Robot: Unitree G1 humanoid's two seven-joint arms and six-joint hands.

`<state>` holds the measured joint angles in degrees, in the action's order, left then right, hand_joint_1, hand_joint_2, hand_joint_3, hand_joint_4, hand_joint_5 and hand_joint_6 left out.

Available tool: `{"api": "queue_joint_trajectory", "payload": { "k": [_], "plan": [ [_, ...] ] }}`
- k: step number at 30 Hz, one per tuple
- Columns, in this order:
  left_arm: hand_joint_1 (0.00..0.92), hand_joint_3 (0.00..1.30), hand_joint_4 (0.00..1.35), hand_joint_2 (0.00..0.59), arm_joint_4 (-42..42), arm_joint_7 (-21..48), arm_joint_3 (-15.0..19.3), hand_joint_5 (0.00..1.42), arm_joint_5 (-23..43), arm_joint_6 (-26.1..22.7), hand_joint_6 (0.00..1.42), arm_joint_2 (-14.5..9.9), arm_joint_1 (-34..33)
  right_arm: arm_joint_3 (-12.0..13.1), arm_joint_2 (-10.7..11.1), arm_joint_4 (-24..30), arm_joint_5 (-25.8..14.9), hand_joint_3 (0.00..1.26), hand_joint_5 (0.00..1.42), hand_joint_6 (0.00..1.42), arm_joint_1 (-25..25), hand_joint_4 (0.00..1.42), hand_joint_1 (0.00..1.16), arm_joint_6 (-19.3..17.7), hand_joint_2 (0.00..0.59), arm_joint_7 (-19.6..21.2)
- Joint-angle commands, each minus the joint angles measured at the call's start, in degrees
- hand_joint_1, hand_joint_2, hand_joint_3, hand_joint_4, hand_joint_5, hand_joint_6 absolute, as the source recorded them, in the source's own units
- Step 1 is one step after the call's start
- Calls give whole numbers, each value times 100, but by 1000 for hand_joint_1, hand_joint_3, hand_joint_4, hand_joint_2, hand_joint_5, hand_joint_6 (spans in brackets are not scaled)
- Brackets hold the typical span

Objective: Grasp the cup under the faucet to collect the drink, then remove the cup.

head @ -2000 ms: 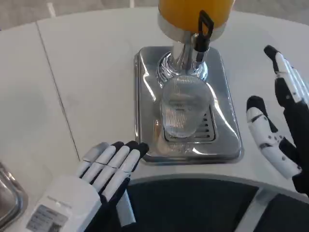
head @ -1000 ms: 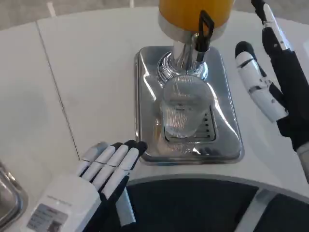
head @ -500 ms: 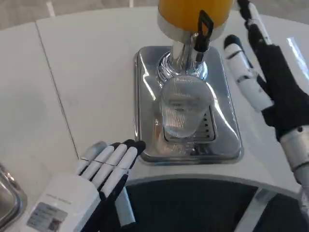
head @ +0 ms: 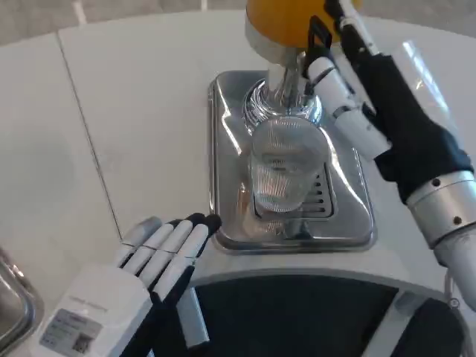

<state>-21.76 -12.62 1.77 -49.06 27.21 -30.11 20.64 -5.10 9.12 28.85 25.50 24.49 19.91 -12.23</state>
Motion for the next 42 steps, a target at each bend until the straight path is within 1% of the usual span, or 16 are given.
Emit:
{"api": "queue_joint_trajectory", "payload": {
  "k": [1,5,7,11,16,17,19,23,28,29,31,33,37,42],
  "plan": [
    [0,0,0,115,45,43,2,73,54,-1,44,21,14,-51,11,-153,-94,0,0,0,95,0,0,22,551,30],
    [0,0,0,114,59,47,14,75,71,-6,44,15,-11,-36,-87,-270,-229,0,0,0,98,0,0,68,551,102],
    [0,0,0,114,63,48,19,75,80,-6,44,12,-15,-65,-89,-297,-256,0,0,0,80,0,0,68,551,125],
    [0,0,0,114,74,33,34,75,93,4,44,9,6,-186,21,-283,-181,0,0,0,80,0,0,-11,551,116],
    [0,0,0,114,94,-5,63,75,128,12,44,14,25,-213,140,-274,-157,0,0,0,200,0,0,70,551,78],
    [0,0,0,114,100,-10,68,75,134,14,44,17,23,-234,183,-272,-130,0,0,0,241,0,0,93,551,50],
    [0,0,0,114,115,-9,71,75,152,20,44,21,6,-331,337,-282,-22,0,0,0,380,0,0,177,550,-101],
    [0,0,0,115,137,-4,64,75,168,38,45,15,-18,-480,541,-311,150,0,0,0,552,0,0,297,546,-330],
    [0,0,0,115,163,-30,47,76,158,61,49,21,-28,-813,943,-327,540,0,0,0,799,0,0,315,546,-773],
    [0,0,0,115,169,-34,44,76,148,64,50,19,-32,-866,998,-332,596,0,0,0,829,0,0,300,557,-841],
    [0,0,0,115,177,-42,41,76,133,64,53,18,-42,-917,1042,-344,646,0,0,0,855,0,0,293,560,-915],
    [0,0,0,115,183,-46,42,76,113,52,54,20,-57,-924,1035,-366,649,0,0,0,848,0,0,288,562,-949],
    [0,0,0,115,179,-47,36,76,64,29,56,24,-72,-1074,1146,-394,786,0,0,0,913,0,0,185,563,-1073],
    [0,0,0,107,138,-31,18,69,-33,-36,57,51,-70,-1190,1195,-342,864,0,0,0,939,0,0,142,563,-1202]
  ]
}}
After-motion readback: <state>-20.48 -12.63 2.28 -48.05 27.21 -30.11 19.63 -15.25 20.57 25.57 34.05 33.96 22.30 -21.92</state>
